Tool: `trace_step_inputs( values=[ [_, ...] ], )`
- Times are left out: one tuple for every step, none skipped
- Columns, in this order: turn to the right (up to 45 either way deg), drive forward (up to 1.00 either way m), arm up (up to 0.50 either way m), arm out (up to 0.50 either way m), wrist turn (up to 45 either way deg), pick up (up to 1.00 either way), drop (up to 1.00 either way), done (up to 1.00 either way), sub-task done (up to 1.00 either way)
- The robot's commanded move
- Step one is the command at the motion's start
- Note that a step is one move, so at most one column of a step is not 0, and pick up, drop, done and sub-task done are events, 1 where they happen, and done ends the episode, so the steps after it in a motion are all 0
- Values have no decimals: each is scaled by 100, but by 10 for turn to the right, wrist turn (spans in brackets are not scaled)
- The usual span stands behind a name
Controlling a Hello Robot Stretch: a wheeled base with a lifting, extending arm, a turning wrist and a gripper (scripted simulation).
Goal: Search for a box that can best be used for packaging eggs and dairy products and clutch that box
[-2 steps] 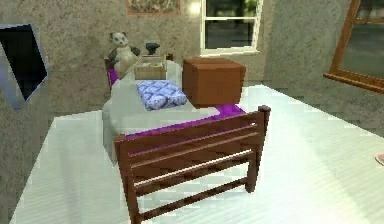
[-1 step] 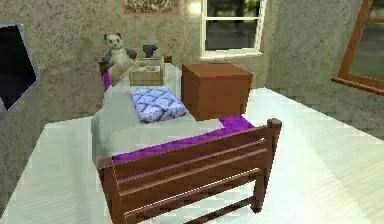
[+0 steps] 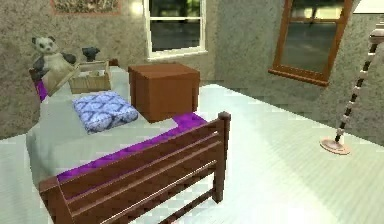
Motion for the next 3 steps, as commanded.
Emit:
trace_step_inputs(
  values=[
    [0,25,0,0,0,0,0,0,0],
    [-450,0,0,0,0,0,0,0,0],
    [-450,0,0,0,0,0,0,0,0]
  ],
)
